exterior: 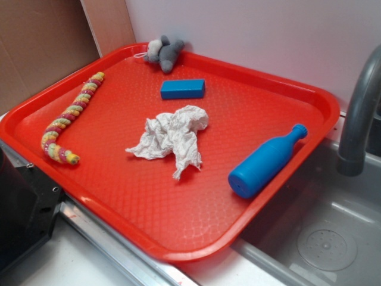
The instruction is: Grab the multicolored rope.
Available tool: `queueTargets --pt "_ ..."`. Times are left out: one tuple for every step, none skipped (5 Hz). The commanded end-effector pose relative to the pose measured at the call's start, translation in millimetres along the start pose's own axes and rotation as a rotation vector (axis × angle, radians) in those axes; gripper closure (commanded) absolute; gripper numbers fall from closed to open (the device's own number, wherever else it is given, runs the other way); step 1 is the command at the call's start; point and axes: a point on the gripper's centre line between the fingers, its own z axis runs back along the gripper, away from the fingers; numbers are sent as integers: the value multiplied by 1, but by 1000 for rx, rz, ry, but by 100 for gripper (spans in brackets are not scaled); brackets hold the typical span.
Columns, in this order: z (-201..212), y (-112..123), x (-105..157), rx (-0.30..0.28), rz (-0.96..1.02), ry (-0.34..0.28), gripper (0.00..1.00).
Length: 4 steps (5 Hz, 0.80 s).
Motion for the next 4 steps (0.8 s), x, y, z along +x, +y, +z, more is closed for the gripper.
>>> queueTargets --pt "0 0 0 0 0 0 0" --pt "-49 52 3 46 86 78 0" --pt "-98 87 12 68 168 53 0" --pt "-146 109 15 90 272 13 0"
